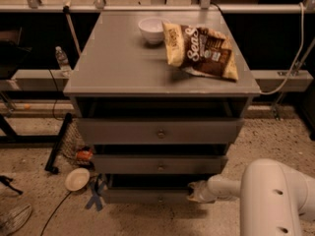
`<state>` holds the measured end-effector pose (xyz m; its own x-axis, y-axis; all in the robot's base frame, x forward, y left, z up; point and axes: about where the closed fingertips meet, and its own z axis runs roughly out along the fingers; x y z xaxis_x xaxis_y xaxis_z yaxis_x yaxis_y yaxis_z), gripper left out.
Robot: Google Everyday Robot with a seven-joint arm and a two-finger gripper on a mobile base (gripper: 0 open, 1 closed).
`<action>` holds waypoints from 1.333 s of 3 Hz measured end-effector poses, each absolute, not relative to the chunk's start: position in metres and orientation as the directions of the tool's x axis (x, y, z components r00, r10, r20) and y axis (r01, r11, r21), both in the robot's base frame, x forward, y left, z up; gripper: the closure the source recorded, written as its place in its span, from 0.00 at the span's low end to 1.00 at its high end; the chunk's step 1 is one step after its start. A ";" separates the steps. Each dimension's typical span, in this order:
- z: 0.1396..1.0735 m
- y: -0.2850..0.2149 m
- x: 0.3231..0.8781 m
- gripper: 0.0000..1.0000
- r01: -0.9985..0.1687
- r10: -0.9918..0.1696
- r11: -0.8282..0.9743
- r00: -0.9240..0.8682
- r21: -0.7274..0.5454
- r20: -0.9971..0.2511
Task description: Open bottom drawer
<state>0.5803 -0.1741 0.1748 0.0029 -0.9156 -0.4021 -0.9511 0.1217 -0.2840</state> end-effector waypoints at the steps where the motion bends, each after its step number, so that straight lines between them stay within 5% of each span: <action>1: 0.175 -0.174 0.580 1.00 -0.951 -0.916 0.122 0.003 -0.284 -0.402; 4: 0.175 -0.184 0.523 1.00 -0.955 -0.915 0.161 -0.051 -0.248 -0.400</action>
Offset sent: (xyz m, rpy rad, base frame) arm -0.1577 -0.0247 0.0365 -0.0869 0.0599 -0.0599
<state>0.5234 -0.1843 0.1752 -0.0507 -0.9150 -0.4003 -0.9554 0.1613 -0.2475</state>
